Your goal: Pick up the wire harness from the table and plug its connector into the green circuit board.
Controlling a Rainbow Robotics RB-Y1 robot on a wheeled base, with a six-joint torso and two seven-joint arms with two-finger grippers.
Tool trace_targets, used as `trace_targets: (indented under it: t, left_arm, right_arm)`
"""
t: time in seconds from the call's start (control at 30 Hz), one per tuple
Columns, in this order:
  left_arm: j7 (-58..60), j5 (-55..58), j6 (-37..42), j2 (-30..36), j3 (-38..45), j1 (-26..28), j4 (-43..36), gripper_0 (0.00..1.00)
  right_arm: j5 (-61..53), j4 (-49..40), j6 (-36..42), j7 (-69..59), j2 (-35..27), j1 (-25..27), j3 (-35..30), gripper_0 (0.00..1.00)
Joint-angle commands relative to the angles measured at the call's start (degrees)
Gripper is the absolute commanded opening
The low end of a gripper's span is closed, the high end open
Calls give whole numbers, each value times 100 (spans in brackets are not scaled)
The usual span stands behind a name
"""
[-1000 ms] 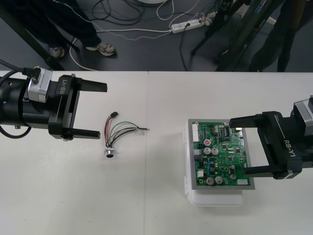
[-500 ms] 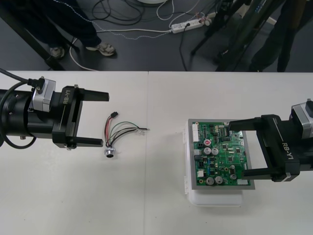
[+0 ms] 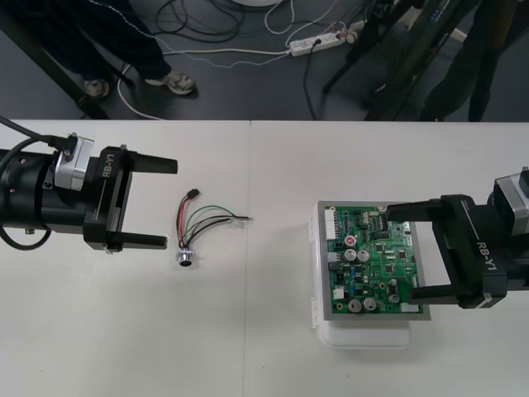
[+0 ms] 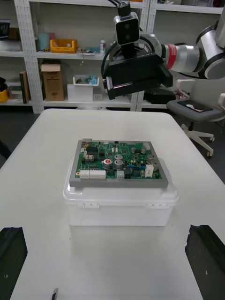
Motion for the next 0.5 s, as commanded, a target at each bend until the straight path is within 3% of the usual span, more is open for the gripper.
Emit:
trace_targets:
  t: [0.03,0.5]
  left_arm:
    - [809,49,-194,543,80,-98,-390,100]
    - [2110,75,17,1694,-491,-98,-1172,100]
  right_arm:
    - [-108,-89,80,443,360,32,-39,100]
    - [-231,-89,757,1577,492,41,796,100]
